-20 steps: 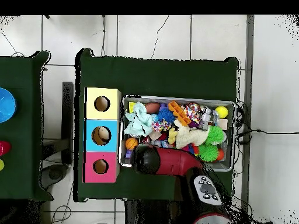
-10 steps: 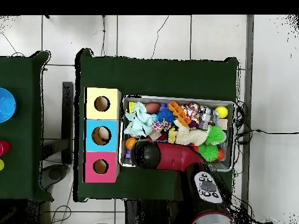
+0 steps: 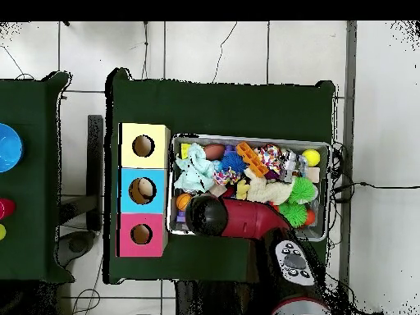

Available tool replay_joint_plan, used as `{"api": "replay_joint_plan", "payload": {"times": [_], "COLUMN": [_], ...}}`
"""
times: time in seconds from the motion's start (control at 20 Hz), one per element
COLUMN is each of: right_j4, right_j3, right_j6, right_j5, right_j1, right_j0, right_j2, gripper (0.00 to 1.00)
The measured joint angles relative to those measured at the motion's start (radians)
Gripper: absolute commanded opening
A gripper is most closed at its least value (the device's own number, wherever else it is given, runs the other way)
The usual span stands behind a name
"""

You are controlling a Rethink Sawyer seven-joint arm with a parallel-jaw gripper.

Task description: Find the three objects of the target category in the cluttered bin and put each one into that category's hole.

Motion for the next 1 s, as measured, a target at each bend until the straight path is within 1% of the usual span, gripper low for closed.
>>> {"api": "replay_joint_plan", "payload": {"times": [0.3,0.5,0.75,1.0], "right_j4": [-0.007,-0.029,-0.035,-0.036], "right_j3": [-0.003,-0.018,-0.047,-0.066], "right_j6": [0.0,0.0,0.0,0.0], "right_j5": [0.0,0.0,-0.001,-0.001], "right_j1": [0.0,0.002,0.019,0.043], "right_j0": [-0.028,-0.067,-0.102,-0.115], "right_j2": [0.0,0.0,0.0,0.0], "gripper": [1.0,1.0,1.0,1.0]}}
